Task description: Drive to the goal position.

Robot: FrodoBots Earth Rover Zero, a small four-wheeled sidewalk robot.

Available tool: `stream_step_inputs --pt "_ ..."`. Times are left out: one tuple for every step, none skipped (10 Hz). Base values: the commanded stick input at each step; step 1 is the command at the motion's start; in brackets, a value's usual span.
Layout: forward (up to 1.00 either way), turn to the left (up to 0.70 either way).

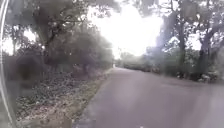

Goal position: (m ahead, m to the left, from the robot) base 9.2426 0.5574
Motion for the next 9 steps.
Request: stream_step_inputs --pt "0.7 -0.09" --pt "0.7 -0.2" --pt "0.7 -0.25" --pt "0.7 -0.25" --pt "0.7 -0.25" --pt "0.7 -0.06" --pt "0.7 0.01" --pt "0.7 0.01" --pt "0.7 0.01"
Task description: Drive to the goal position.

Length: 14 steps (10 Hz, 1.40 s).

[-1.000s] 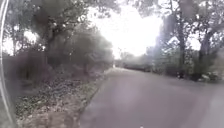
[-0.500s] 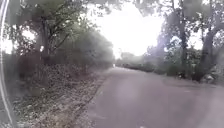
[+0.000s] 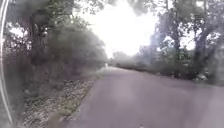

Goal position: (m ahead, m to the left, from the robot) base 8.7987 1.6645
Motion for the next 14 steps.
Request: stream_step_inputs --pt "0.7 0.01" --pt "0.7 0.01" --pt "0.7 0.01" --pt "0.7 0.01" --pt "0.7 0.01" --pt "0.7 0.01" --pt "0.7 0.01" --pt "0.7 0.01" --pt "0.7 0.01" --pt "0.7 0.01" --pt "0.7 0.01" --pt "0.7 0.01" --pt "0.7 0.01" --pt "0.7 0.01"
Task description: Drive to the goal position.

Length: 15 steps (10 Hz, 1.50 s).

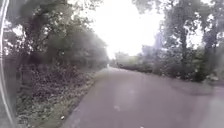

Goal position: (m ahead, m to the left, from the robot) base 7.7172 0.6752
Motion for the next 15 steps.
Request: stream_step_inputs --pt "0.7 0.01" --pt "0.7 0.01" --pt "0.7 0.01" --pt "0.7 0.01" --pt "0.7 0.01" --pt "0.7 0.01" --pt "0.7 0.01" --pt "0.7 0.01" --pt "0.7 0.01" --pt "0.7 0.01" --pt "0.7 0.01" --pt "0.7 0.01" --pt "0.7 0.01" --pt "0.7 0.01" --pt "0.7 0.01"
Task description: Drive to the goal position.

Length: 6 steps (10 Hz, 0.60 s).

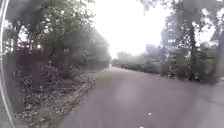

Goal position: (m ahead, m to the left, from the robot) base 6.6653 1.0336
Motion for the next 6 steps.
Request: stream_step_inputs --pt "0.7 0.01" --pt "0.7 0.01" --pt "0.7 0.01" --pt "0.7 0.01" --pt "0.7 0.01" --pt "0.7 0.01"
